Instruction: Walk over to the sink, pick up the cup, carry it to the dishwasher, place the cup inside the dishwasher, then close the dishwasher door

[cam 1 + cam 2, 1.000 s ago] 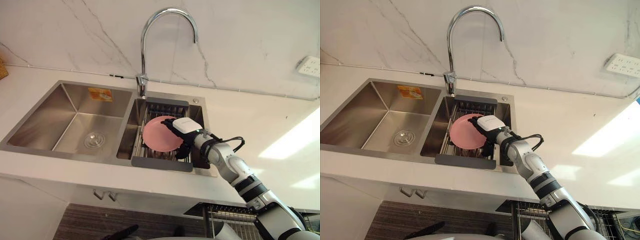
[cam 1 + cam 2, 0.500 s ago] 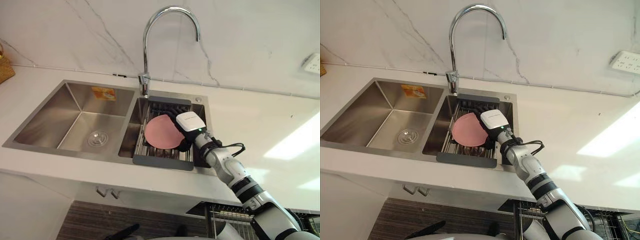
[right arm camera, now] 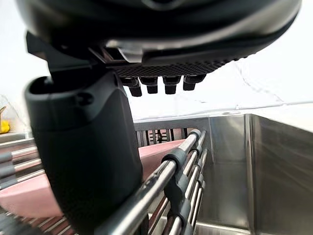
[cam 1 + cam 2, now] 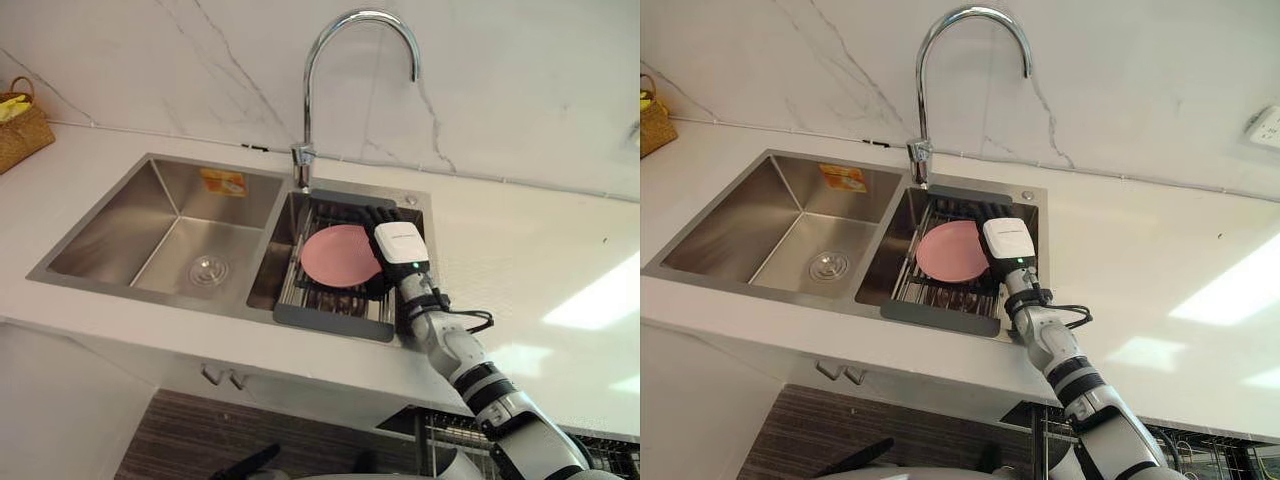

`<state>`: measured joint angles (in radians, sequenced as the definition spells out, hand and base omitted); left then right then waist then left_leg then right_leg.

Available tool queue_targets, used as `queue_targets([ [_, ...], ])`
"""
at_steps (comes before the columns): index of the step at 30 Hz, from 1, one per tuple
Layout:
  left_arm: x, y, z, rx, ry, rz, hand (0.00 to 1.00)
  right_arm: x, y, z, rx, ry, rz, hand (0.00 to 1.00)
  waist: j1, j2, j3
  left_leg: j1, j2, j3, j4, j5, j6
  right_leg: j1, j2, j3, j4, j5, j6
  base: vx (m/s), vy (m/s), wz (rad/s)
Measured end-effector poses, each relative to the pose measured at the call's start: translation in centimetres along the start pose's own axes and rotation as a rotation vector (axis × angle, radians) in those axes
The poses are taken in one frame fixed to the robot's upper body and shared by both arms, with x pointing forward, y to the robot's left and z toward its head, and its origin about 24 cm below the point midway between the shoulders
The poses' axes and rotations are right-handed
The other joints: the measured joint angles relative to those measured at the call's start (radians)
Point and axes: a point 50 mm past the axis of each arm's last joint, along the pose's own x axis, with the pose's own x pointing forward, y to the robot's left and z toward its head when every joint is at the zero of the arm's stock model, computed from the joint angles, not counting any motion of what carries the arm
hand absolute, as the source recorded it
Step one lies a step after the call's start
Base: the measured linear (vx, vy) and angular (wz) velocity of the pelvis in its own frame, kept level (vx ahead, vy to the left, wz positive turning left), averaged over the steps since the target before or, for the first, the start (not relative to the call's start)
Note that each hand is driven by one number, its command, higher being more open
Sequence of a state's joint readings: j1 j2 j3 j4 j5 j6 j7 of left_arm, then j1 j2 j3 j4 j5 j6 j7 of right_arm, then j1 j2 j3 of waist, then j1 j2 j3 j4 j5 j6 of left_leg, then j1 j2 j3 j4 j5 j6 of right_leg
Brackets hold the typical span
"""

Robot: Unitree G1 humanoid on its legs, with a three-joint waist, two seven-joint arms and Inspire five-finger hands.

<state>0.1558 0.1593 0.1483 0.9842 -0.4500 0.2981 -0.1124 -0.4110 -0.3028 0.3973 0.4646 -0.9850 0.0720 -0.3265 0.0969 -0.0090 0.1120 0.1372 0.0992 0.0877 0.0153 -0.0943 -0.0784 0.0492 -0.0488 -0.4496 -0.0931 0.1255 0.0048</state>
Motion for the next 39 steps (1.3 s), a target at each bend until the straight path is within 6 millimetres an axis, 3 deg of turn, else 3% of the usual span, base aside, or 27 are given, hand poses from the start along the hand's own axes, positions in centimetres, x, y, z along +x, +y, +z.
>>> queue_targets([
  [1,0.0,0.0,0.0,0.000,0.000,0.000,1.00,0.0,0.0,0.0,0.001,-0.001,-0.004,0.00,0.000,0.001,0.000,-0.001,0.000,-0.001,0.000,0.000,0.000,0.000,0.000,-0.001,0.000,0.000,0.000,0.01,0.037,0.04],
  [20,0.0,-0.2,0.0,0.018,-0.048,-0.003,1.00,-1.6,0.5,0.7,0.007,-0.178,-0.063,0.00,0.000,0.013,0.008,-0.005,-0.001,-0.011,-0.007,0.000,0.000,-0.002,-0.001,-0.011,0.000,0.001,0.000,0.02,0.032,0.02],
  [26,0.0,0.0,-0.2,0.012,-0.069,0.002,1.00,-0.7,-5.5,0.4,0.095,-0.121,-0.463,0.00,-0.002,0.015,0.009,-0.001,-0.002,-0.006,-0.007,0.000,0.000,-0.001,-0.002,-0.003,0.000,0.002,0.001,0.00,0.000,-0.02],
  [29,0.0,0.1,-0.3,0.013,-0.075,0.003,1.00,-0.6,-7.6,-0.4,0.143,-0.077,-0.565,0.00,-0.004,0.015,0.009,0.006,-0.002,0.004,-0.007,0.000,0.000,0.002,-0.002,0.003,0.000,0.002,0.002,0.00,0.000,-0.07],
  [33,-0.1,0.1,-0.4,0.013,-0.056,0.015,1.00,-0.7,-8.1,-0.5,0.152,-0.061,-0.580,0.00,-0.015,0.015,0.009,0.007,-0.002,0.007,-0.007,-0.001,0.001,0.002,-0.001,0.007,0.000,0.002,0.002,0.00,0.000,-0.01],
  [39,-0.1,-0.1,-0.3,0.007,-0.040,0.016,1.00,-0.9,-7.0,-0.5,0.169,-0.067,-0.451,0.00,-0.017,0.017,0.011,0.009,-0.001,0.011,-0.007,-0.001,0.001,0.001,0.000,0.013,0.000,0.002,0.002,0.01,0.017,-0.02],
])
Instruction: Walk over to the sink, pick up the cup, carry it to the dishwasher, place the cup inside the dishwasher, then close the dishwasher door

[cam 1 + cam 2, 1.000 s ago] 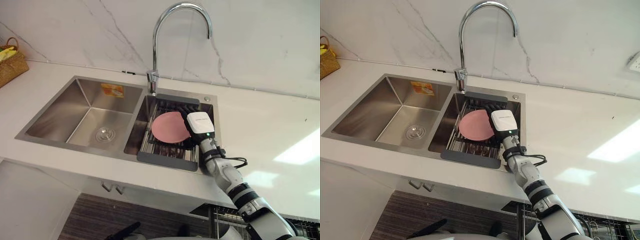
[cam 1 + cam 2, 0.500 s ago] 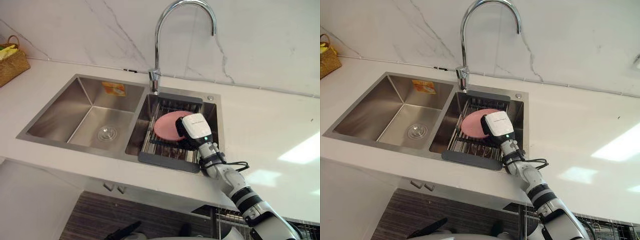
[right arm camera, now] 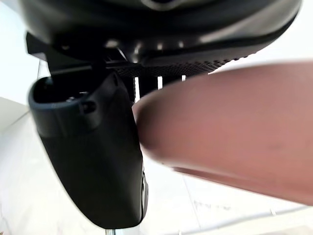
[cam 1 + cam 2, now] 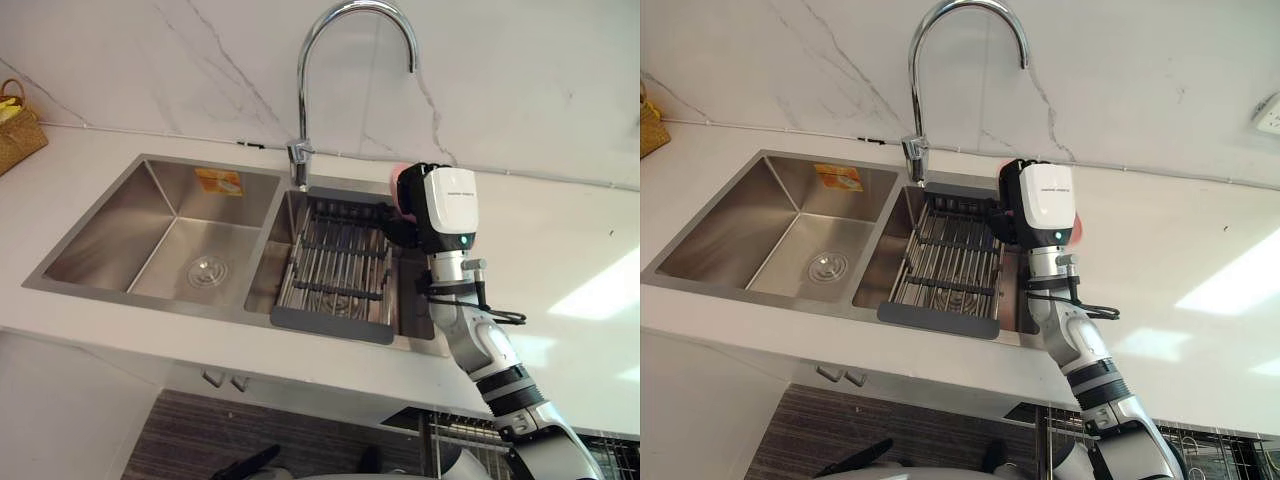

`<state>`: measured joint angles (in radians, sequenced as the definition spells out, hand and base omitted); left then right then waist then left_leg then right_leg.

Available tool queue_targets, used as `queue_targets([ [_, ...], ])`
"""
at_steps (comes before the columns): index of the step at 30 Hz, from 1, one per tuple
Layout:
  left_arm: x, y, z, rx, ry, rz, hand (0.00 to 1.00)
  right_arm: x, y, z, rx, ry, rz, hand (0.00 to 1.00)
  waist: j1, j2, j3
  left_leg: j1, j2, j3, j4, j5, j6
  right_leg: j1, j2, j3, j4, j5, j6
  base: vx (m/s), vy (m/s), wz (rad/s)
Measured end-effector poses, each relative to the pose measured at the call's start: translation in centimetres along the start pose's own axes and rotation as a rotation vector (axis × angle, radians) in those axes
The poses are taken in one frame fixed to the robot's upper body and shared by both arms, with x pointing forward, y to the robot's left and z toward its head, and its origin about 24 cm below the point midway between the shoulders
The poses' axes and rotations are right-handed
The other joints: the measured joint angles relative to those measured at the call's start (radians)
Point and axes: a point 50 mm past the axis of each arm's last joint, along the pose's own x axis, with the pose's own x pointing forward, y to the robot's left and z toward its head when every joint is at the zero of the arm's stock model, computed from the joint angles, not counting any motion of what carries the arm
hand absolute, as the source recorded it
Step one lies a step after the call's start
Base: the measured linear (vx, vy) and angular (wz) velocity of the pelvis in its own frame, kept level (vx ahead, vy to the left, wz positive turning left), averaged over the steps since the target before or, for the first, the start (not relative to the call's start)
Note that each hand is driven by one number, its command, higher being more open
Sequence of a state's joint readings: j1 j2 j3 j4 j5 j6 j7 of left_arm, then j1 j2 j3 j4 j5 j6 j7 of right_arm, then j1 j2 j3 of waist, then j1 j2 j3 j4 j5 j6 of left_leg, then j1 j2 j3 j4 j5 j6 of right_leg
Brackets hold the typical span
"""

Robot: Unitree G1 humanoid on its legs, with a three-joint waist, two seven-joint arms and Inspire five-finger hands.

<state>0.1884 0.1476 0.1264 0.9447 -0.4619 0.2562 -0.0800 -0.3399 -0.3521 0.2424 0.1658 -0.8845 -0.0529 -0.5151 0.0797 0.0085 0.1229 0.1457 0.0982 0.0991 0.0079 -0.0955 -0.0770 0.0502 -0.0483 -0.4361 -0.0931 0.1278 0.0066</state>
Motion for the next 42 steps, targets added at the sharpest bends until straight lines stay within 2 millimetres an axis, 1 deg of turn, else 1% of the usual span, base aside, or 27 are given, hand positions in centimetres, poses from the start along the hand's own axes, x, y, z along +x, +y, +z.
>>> queue_targets([
  [5,0.0,0.0,0.0,-0.004,0.000,-0.002,1.00,-0.1,0.2,-0.2,0.058,0.013,0.074,0.00,-0.002,0.001,0.001,0.006,0.000,0.011,0.000,-0.001,0.000,0.000,0.001,0.013,0.000,0.001,0.001,0.01,0.039,-0.07],
  [7,0.0,0.0,-0.1,-0.002,0.001,-0.008,1.00,-0.8,0.1,-0.2,0.073,0.008,0.109,0.00,-0.005,0.001,0.001,0.009,-0.001,0.017,0.001,-0.003,0.002,0.000,0.001,0.019,0.000,0.002,0.001,0.02,0.051,-0.10],
  [10,0.0,0.1,-0.1,0.040,0.005,-0.012,1.00,-2.2,-0.5,0.1,0.103,-0.025,0.157,0.00,-0.022,0.002,0.001,0.017,-0.006,0.028,0.004,-0.008,0.007,0.000,0.000,0.037,0.000,0.004,0.005,0.02,0.066,-0.19],
  [12,0.1,0.1,0.0,0.080,0.007,-0.020,1.00,-2.8,-1.2,0.0,0.104,-0.041,0.170,0.00,-0.027,0.002,0.001,0.017,-0.014,0.047,0.012,-0.010,0.012,-0.007,-0.004,0.062,0.007,0.012,0.006,0.00,0.076,-0.33],
  [14,0.2,-0.3,0.3,0.144,0.007,-0.033,1.00,-2.4,-2.5,-0.4,0.113,-0.054,0.138,0.00,-0.038,0.004,0.002,0.008,-0.028,0.081,0.028,-0.016,0.021,-0.033,-0.012,0.104,0.010,0.028,0.008,-0.04,0.095,-0.50],
  [15,0.2,-0.4,0.4,0.153,0.006,-0.035,1.00,-2.2,-2.9,-0.5,0.115,-0.053,0.123,0.00,-0.039,0.005,0.003,0.007,-0.032,0.089,0.032,-0.017,0.024,-0.041,-0.015,0.117,0.013,0.032,0.008,-0.06,0.098,-0.61],
  [16,0.3,-0.6,0.5,0.162,0.004,-0.035,1.00,-2.0,-3.5,-0.7,0.125,-0.054,0.098,0.00,-0.041,0.009,0.005,0.008,-0.040,0.104,0.038,-0.023,0.032,-0.056,-0.018,0.145,0.025,0.036,0.010,-0.07,0.101,-0.62],
  [18,0.3,-0.8,0.8,0.155,0.000,-0.025,1.00,-1.8,-4.1,-0.7,0.143,-0.065,0.073,0.00,-0.047,0.012,0.008,0.007,-0.049,0.107,0.047,-0.030,0.044,-0.074,-0.023,0.178,0.034,0.045,0.011,-0.08,0.087,-0.54],
  [20,0.4,-1.3,1.6,0.103,-0.014,-0.020,1.00,-1.7,-4.6,-0.2,0.141,-0.110,0.062,0.00,-0.051,0.010,0.011,0.003,-0.061,0.105,0.063,-0.045,0.056,-0.084,-0.029,0.202,0.033,0.044,0.014,-0.09,0.055,-0.36],
  [22,0.5,-1.9,2.3,0.098,-0.028,-0.030,1.00,-1.6,-4.9,0.2,0.136,-0.137,0.050,0.00,-0.052,0.008,0.011,0.003,-0.064,0.101,0.066,-0.054,0.060,-0.083,-0.034,0.195,0.033,0.043,0.012,-0.09,0.046,-0.05],
  [24,0.6,-3.0,2.8,0.093,-0.043,-0.061,1.00,-1.2,-5.6,1.1,0.145,-0.190,0.020,0.00,-0.047,0.002,0.015,-0.002,-0.068,0.094,0.069,-0.057,0.062,-0.081,-0.042,0.180,0.034,0.043,0.012,-0.10,0.038,0.09],
  [27,0.6,-3.1,2.9,0.099,-0.048,-0.064,1.00,-0.8,-6.6,2.2,0.156,-0.256,-0.025,0.00,-0.045,-0.006,0.019,-0.009,-0.069,0.070,0.070,-0.055,0.060,-0.077,-0.050,0.152,0.041,0.043,0.012,-0.02,0.007,0.21],
  [29,0.5,-3.1,2.9,0.102,-0.047,-0.064,1.00,-0.3,-6.9,2.5,0.155,-0.276,-0.043,0.00,-0.041,-0.010,0.021,-0.008,-0.068,0.055,0.070,-0.052,0.058,-0.071,-0.050,0.138,0.041,0.044,0.014,0.05,0.000,0.27],
  [33,0.5,-3.2,3.1,0.137,-0.058,-0.075,1.00,0.1,-7.1,2.6,0.152,-0.283,-0.050,0.00,-0.029,-0.017,0.021,-0.005,-0.066,0.041,0.066,-0.049,0.059,-0.066,-0.051,0.128,0.050,0.047,0.017,0.06,0.019,0.11],
  [36,0.4,-3.1,3.5,0.194,-0.076,-0.082,1.00,-0.1,-7.0,2.4,0.147,-0.265,-0.035,0.00,-0.029,-0.033,0.020,0.001,-0.069,0.053,0.066,-0.051,0.062,-0.067,-0.050,0.144,0.050,0.048,0.020,0.04,0.042,-0.15],
  [39,0.3,-3.1,3.8,0.234,-0.091,-0.085,1.00,-0.3,-7.2,2.2,0.167,-0.228,-0.058,0.00,-0.025,-0.045,0.022,0.011,-0.070,0.113,0.072,-0.063,0.068,-0.105,-0.046,0.197,0.095,0.049,0.022,-0.01,0.060,-0.61],
  [40,0.2,-3.1,4.2,0.237,-0.103,-0.082,1.00,-0.3,-7.4,2.3,0.178,-0.220,-0.074,0.00,-0.029,-0.057,0.029,0.006,-0.076,0.158,0.091,-0.067,0.075,-0.133,-0.037,0.219,0.117,0.064,0.041,-0.08,0.067,-1.05],
  [41,0.2,-2.8,4.2,0.225,-0.102,-0.071,1.00,-0.3,-7.5,2.5,0.183,-0.221,-0.086,0.00,-0.022,-0.053,0.028,-0.006,-0.050,0.214,0.098,-0.075,0.089,-0.139,-0.021,0.208,0.080,0.118,0.075,-0.12,0.061,-1.26],
  [42,0.2,-2.9,4.0,0.198,-0.102,-0.070,1.00,-0.2,-7.7,2.5,0.176,-0.225,-0.100,0.00,-0.019,-0.049,0.042,0.011,-0.038,0.262,0.082,-0.076,0.091,-0.166,-0.046,0.111,0.248,-0.007,-0.003,-0.12,0.035,-1.05],
])
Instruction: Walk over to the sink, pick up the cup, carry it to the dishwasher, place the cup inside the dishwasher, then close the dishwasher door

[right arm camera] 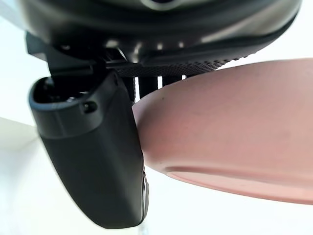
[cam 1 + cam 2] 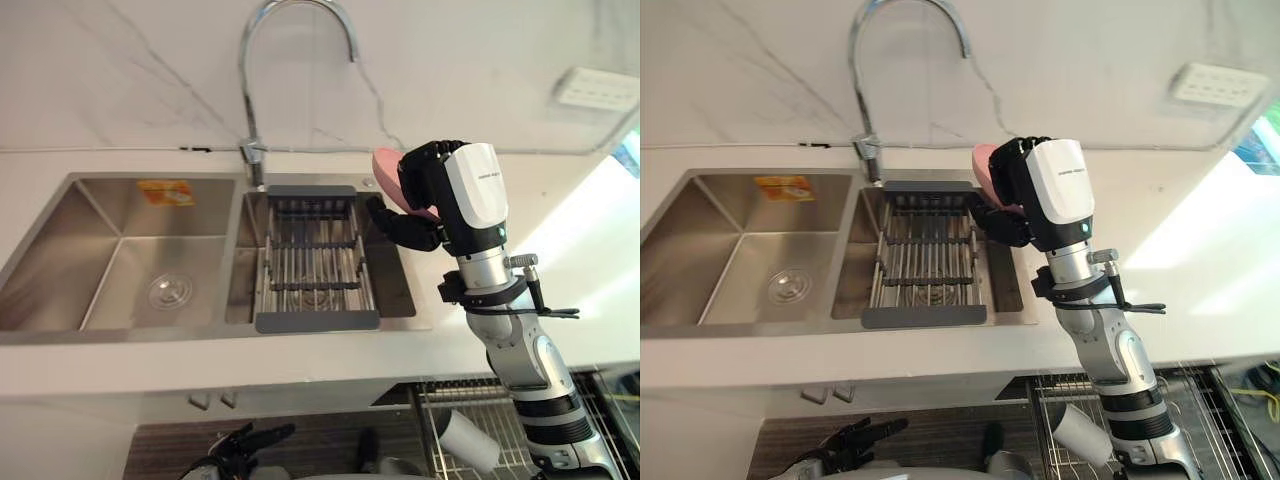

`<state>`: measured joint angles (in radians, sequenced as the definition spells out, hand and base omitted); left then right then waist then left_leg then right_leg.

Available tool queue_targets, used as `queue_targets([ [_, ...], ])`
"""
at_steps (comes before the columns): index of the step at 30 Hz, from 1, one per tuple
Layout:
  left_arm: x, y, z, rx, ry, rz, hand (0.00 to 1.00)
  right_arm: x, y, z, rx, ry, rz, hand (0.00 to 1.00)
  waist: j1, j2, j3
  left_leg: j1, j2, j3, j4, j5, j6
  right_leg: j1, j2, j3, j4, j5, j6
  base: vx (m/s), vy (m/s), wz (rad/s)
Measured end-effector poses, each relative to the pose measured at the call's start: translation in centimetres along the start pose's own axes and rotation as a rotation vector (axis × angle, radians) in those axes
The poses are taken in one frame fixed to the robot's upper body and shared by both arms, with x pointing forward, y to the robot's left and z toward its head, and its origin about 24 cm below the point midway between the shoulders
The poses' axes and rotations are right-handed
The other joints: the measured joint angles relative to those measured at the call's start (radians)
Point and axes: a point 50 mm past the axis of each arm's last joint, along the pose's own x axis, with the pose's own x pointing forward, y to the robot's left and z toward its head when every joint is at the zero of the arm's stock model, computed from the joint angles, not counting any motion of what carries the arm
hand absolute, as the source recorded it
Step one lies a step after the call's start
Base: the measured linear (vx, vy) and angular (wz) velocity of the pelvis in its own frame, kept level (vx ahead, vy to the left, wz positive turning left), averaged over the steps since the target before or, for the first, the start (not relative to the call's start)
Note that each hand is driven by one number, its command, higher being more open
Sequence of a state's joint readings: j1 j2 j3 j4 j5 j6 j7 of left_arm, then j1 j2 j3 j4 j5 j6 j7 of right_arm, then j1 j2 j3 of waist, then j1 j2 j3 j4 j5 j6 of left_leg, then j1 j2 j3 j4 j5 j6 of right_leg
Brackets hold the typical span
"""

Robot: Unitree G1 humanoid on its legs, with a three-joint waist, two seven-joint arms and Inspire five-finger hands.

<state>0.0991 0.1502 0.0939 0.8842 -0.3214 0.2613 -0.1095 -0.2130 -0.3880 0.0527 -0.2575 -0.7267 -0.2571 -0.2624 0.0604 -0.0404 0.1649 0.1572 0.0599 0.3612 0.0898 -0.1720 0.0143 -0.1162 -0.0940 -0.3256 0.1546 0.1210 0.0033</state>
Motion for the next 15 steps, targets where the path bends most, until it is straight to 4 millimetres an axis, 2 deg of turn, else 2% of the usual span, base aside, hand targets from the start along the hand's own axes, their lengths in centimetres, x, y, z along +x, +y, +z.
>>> queue_targets([
  [1,-0.1,0.2,-0.1,-0.021,-0.002,0.008,1.00,0.0,0.0,0.0,-0.006,-0.001,-0.001,0.00,-0.004,0.001,0.001,0.011,0.003,0.023,-0.002,0.000,0.000,-0.015,-0.035,-0.079,0.148,-0.108,-0.047,-0.05,0.040,-0.91],
  [2,-0.3,0.5,-0.5,-0.054,-0.008,0.020,1.00,0.1,-0.1,0.1,-0.015,-0.016,-0.001,0.00,-0.003,0.004,-0.002,0.037,0.006,0.066,0.000,0.000,0.000,0.013,-0.144,-0.242,0.420,-0.231,-0.062,0.01,0.029,-0.73],
  [4,-0.5,1.1,-0.7,-0.070,-0.017,0.036,1.00,0.5,-0.2,0.5,-0.010,-0.056,-0.013,0.00,0.009,-0.010,-0.012,0.039,0.006,0.112,0.030,-0.006,0.010,0.051,-0.223,-0.339,0.512,-0.248,-0.083,0.01,-0.026,-0.86],
  [5,-0.5,1.3,-0.7,-0.076,-0.024,0.044,1.00,1.0,-0.2,0.9,-0.009,-0.090,-0.022,0.00,0.018,-0.023,-0.019,0.024,0.009,0.140,0.059,-0.011,0.015,0.048,-0.223,-0.364,0.486,-0.238,-0.076,-0.02,-0.095,-1.33],
  [6,-0.5,1.4,-0.9,-0.097,-0.013,0.051,1.00,1.8,-0.3,1.5,-0.015,-0.143,-0.023,0.00,0.031,-0.005,-0.040,-0.007,0.025,0.182,0.063,-0.012,0.012,0.038,-0.159,-0.385,0.367,-0.209,-0.074,-0.02,-0.109,-1.34],
  [7,-0.4,1.3,-1.1,-0.105,-0.002,0.051,1.00,2.0,-0.5,1.6,-0.020,-0.158,-0.027,0.00,0.039,0.004,-0.048,-0.011,0.036,0.201,0.043,-0.008,0.006,0.046,-0.116,-0.382,0.284,-0.200,-0.061,-0.01,-0.129,-1.51],
  [8,-0.4,1.0,-1.5,-0.115,0.017,0.048,1.00,2.6,-0.7,1.7,-0.027,-0.175,-0.041,0.00,0.051,0.005,-0.052,-0.015,0.037,0.244,0.011,-0.003,-0.008,0.060,-0.093,-0.407,0.245,-0.257,-0.088,-0.02,-0.124,-1.20],
  [9,-0.4,1.5,-1.3,-0.126,0.027,0.063,1.00,2.6,-0.3,1.4,-0.027,-0.163,-0.026,0.00,0.051,-0.016,-0.055,-0.024,0.018,0.283,0.033,-0.005,-0.006,0.074,-0.119,-0.416,0.225,-0.283,-0.060,-0.04,-0.133,-1.02],
  [10,-0.4,1.6,-1.3,-0.127,0.033,0.070,1.00,2.5,0.0,1.1,-0.029,-0.154,-0.009,0.00,0.051,-0.019,-0.054,-0.023,0.014,0.297,0.046,-0.007,-0.003,0.085,-0.113,-0.404,0.191,-0.283,-0.035,-0.06,-0.119,-0.71],
  [12,-0.4,1.5,-1.7,-0.136,0.051,0.077,1.00,2.2,0.6,0.5,-0.043,-0.136,0.045,0.00,0.053,-0.012,-0.053,-0.017,0.019,0.337,0.074,-0.008,-0.001,0.125,-0.072,-0.378,0.072,-0.252,0.010,-0.05,-0.117,-0.55],
  [14,-0.4,1.6,-1.9,-0.138,0.056,0.077,1.00,1.8,0.4,0.1,-0.074,-0.143,0.088,0.00,0.051,-0.008,-0.053,-0.025,0.051,0.355,0.108,-0.010,-0.001,0.160,-0.006,-0.351,-0.055,-0.188,-0.004,-0.06,-0.129,-0.50],
  [15,-0.4,1.6,-1.9,-0.133,0.057,0.078,1.00,1.7,0.4,0.0,-0.080,-0.148,0.097,0.00,0.051,-0.008,-0.053,-0.025,0.055,0.357,0.110,-0.010,-0.001,0.167,0.008,-0.341,-0.084,-0.173,-0.007,-0.08,-0.127,-0.49],
])
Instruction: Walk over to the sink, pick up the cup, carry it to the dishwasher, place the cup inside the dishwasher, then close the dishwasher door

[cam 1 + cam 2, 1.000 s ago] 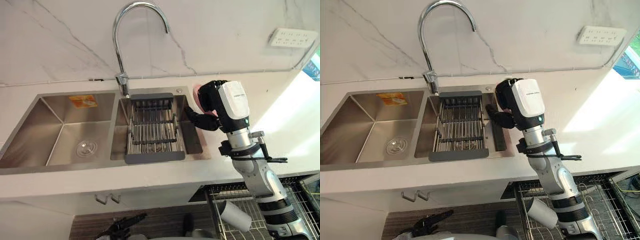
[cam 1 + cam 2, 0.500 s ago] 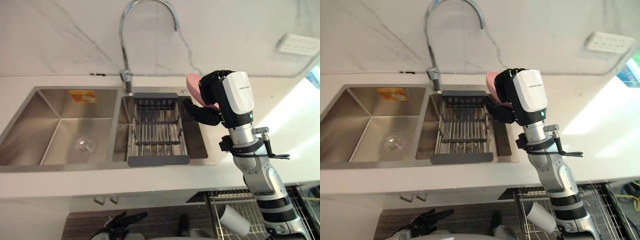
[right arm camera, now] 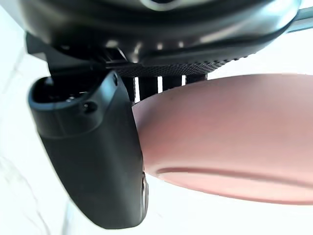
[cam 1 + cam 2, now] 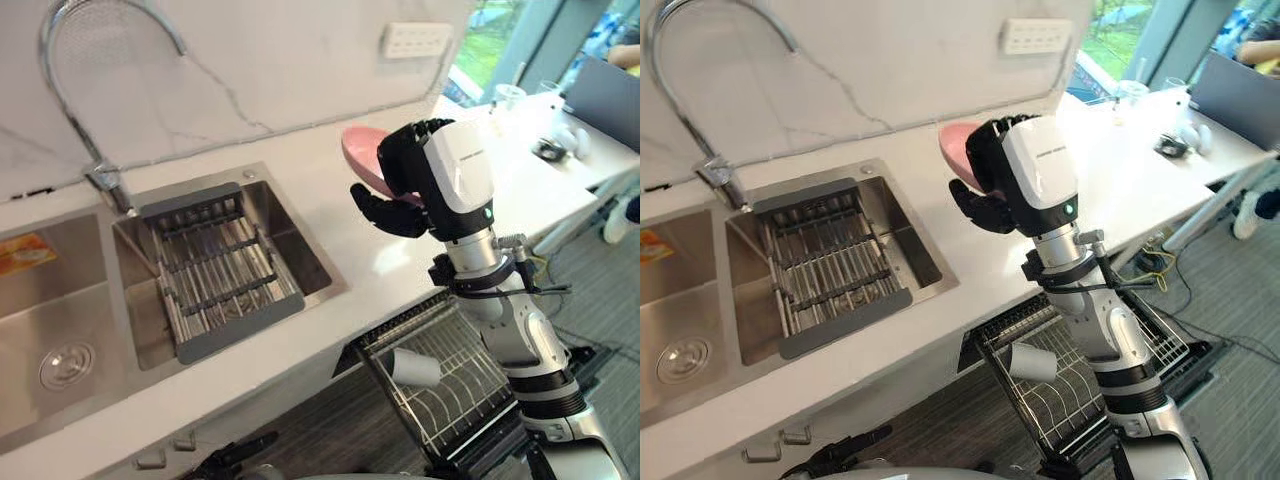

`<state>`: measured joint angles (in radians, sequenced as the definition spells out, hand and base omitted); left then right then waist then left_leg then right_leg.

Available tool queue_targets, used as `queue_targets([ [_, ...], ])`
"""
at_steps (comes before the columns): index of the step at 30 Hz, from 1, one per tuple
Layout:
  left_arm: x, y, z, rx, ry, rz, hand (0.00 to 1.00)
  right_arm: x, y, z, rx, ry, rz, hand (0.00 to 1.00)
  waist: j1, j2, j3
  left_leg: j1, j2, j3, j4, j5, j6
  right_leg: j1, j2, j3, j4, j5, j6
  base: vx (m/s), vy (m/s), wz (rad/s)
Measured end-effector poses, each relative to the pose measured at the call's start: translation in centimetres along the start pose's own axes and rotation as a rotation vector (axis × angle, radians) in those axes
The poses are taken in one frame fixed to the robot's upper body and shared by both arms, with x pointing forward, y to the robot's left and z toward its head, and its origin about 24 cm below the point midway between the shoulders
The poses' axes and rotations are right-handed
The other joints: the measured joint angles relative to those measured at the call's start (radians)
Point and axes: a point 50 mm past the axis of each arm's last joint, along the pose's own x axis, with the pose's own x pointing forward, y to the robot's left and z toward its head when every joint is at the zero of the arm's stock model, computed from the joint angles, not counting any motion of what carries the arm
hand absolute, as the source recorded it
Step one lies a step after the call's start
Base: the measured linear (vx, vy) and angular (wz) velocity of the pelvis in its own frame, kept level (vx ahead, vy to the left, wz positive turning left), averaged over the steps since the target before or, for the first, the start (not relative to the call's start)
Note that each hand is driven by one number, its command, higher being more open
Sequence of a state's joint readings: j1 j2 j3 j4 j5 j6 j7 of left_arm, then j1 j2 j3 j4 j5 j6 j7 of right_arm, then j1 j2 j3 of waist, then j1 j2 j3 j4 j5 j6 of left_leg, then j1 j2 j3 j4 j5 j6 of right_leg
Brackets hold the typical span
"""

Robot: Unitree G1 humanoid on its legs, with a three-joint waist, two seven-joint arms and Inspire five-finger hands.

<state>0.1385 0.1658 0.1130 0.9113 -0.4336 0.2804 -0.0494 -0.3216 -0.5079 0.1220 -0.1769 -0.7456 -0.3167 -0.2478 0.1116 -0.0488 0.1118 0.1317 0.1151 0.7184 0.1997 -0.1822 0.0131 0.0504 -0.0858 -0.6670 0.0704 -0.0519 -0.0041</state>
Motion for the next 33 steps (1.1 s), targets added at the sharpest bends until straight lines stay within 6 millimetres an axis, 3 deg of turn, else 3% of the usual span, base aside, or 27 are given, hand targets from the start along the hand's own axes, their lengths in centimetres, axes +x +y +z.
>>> queue_targets([
  [3,-0.1,0.3,-0.2,-0.059,-0.015,0.010,1.00,-0.1,-0.3,0.4,0.000,-0.028,0.007,0.00,0.012,-0.003,-0.002,-0.020,0.013,-0.067,0.041,-0.001,0.002,0.022,0.056,0.076,-0.131,0.079,-0.026,-0.08,-0.120,-0.73],
  [5,0.0,0.7,-0.9,-0.083,-0.008,0.003,1.00,-0.1,-0.1,0.8,0.025,-0.033,-0.001,0.00,0.015,0.003,0.002,-0.049,0.014,-0.228,0.066,-0.029,0.000,0.024,0.066,0.145,-0.154,0.101,-0.044,-0.05,-0.030,-0.88],
  [6,-0.1,0.8,-1.1,-0.084,-0.007,0.005,1.00,-0.2,0.0,0.8,0.028,-0.029,-0.001,0.00,0.012,0.005,0.001,-0.052,0.017,-0.254,0.049,-0.024,-0.008,0.024,0.070,0.159,-0.154,0.103,-0.046,-0.05,0.039,-0.88],
  [7,-0.1,1.1,-1.5,-0.084,0.001,0.009,1.00,-0.4,0.0,0.6,0.025,-0.022,0.004,0.00,0.002,0.011,-0.001,-0.055,0.032,-0.274,0.004,0.002,-0.025,0.025,0.083,0.180,-0.154,0.106,-0.044,-0.03,0.087,-0.61],
  [8,-0.1,1.3,-1.7,-0.086,0.006,0.013,1.00,-0.6,0.0,0.5,0.024,-0.012,0.007,0.00,-0.001,0.013,-0.001,-0.051,0.042,-0.289,-0.004,0.011,-0.065,0.025,0.090,0.198,-0.157,0.108,-0.040,-0.02,0.105,-0.46],
  [11,0.0,1.4,-1.5,-0.052,-0.002,0.020,1.00,-1.9,-0.5,-0.2,0.006,0.042,0.005,0.00,-0.029,0.009,0.000,-0.041,0.024,-0.299,-0.032,0.022,-0.069,0.025,0.077,0.194,-0.160,0.116,-0.028,-0.01,0.149,-0.01],
  [23,0.0,1.0,-1.2,-0.001,0.014,0.011,1.00,-4.0,-2.2,-0.8,-0.030,0.157,-0.046,0.00,-0.035,0.010,0.001,-0.039,-0.020,-0.302,-0.086,0.053,-0.049,0.001,0.047,0.202,-0.163,0.141,-0.003,-0.01,0.125,0.01],
  [33,0.1,0.4,-0.7,0.055,0.014,-0.023,1.00,-5.4,-1.2,-2.3,-0.029,0.281,-0.017,0.00,-0.043,0.027,0.011,-0.136,-0.037,-0.295,-0.073,0.067,-0.028,-0.099,0.028,0.220,-0.163,0.176,-0.007,-0.04,0.066,-0.03],
])
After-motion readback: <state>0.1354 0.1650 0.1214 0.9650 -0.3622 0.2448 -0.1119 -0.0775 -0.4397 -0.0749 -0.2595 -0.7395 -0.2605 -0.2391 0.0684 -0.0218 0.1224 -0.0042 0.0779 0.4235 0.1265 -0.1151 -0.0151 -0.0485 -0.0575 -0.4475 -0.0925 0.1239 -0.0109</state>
